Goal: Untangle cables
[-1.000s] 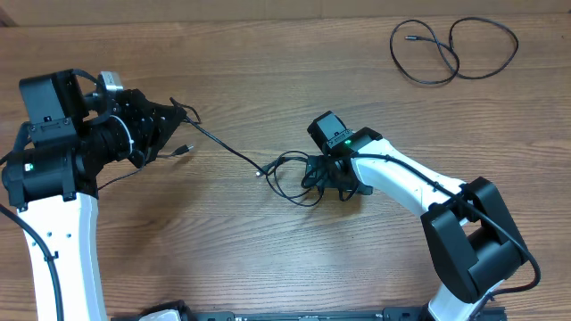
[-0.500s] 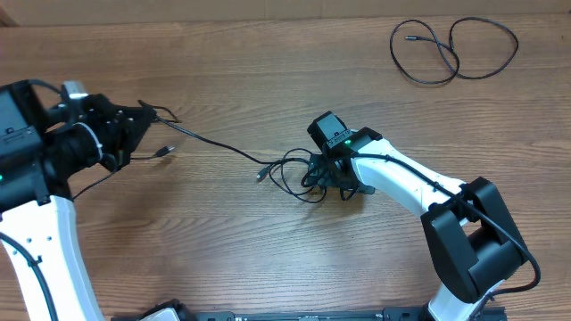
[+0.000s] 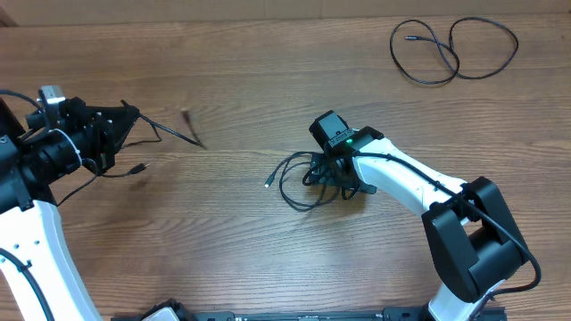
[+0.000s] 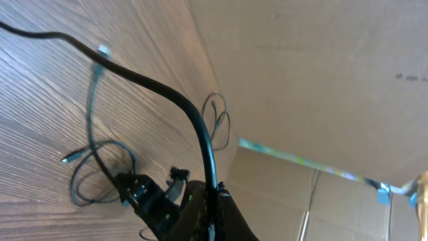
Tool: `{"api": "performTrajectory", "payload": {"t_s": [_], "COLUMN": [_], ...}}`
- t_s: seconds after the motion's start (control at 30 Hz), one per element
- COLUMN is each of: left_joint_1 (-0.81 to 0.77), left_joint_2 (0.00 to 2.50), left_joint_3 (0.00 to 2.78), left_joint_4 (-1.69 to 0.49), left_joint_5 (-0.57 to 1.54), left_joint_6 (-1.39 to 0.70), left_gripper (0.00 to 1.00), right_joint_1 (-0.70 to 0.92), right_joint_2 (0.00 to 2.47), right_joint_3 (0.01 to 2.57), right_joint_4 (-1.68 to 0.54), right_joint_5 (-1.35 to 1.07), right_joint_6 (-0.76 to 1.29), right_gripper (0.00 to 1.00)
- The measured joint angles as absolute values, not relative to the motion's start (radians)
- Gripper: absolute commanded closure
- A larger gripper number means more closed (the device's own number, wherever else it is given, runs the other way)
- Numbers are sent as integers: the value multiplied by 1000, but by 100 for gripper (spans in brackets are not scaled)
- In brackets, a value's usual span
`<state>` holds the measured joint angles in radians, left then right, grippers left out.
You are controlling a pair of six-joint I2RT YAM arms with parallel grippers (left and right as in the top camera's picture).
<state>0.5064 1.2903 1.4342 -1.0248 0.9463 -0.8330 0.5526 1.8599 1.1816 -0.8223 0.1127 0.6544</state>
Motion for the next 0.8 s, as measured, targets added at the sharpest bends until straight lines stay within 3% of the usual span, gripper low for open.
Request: {"api": "performTrajectory", "payload": {"t_s": [0.2,0.37,0.8], "left_joint_1": [506,482,216], "left_joint_2": [1290,1290,1291], "left_joint_3": [1435,1435,1435], "left_joint_4": [-1067,-1150,-1190], "left_joint_5": [939,809,395], "left_joint_6": [-799,-752,-682], "left_gripper": [96,96,94], "right_joint_1": [551,551,547], "right_joint_2": [1860,1860,1860], "right_joint_3": [1182,1182,1182], "right_joint_4": [-793,-773,-803], "right_joint_5": [55,-25,-101], "right_joint_6": [655,654,654], "right_gripper": [0,0,0]}}
